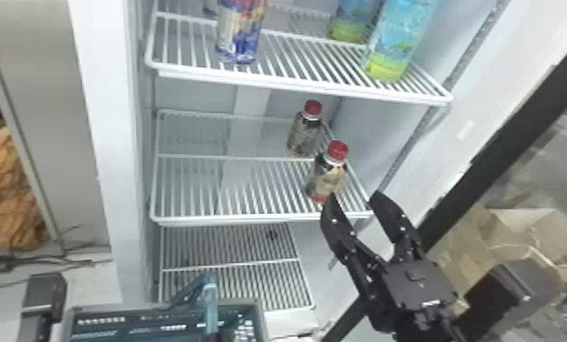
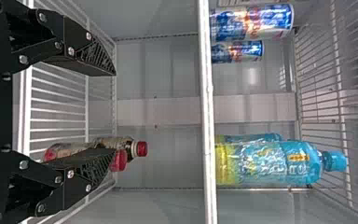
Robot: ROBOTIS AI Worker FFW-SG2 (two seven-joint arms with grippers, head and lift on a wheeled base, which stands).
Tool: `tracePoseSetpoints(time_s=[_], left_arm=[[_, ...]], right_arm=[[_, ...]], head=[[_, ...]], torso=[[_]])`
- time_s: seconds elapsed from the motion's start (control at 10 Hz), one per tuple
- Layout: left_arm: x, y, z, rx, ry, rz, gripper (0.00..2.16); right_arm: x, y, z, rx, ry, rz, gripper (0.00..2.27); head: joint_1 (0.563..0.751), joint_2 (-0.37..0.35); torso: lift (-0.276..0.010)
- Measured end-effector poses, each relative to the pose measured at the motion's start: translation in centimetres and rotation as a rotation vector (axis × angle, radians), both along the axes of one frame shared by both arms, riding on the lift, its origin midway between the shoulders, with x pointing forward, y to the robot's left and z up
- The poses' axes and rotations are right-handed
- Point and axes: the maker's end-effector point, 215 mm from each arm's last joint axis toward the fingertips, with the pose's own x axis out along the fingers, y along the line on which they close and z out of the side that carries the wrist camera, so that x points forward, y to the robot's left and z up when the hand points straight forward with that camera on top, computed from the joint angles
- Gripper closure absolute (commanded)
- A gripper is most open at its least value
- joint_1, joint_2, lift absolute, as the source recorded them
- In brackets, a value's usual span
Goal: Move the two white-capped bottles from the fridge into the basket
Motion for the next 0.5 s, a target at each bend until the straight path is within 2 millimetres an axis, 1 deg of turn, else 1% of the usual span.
tracePoseSetpoints(time_s=[0.2,0.5], left_arm=[[-0.1,0.0,-0.1,0.000,0.004,0.000,1.15],[-0.2,-0.1,-0.1,0.000,0.006,-0.001,1.15]], right_arm=[[0.1,-0.2,-0.6,-0.012,0.004,-0.009,0.42],[0.3,-0.2,-1.5,-0.012,0.013,-0.006,0.33]], head=[[0.695,-0.350],[0.695,-0.350]], torso=[[-0.260],[-0.260]])
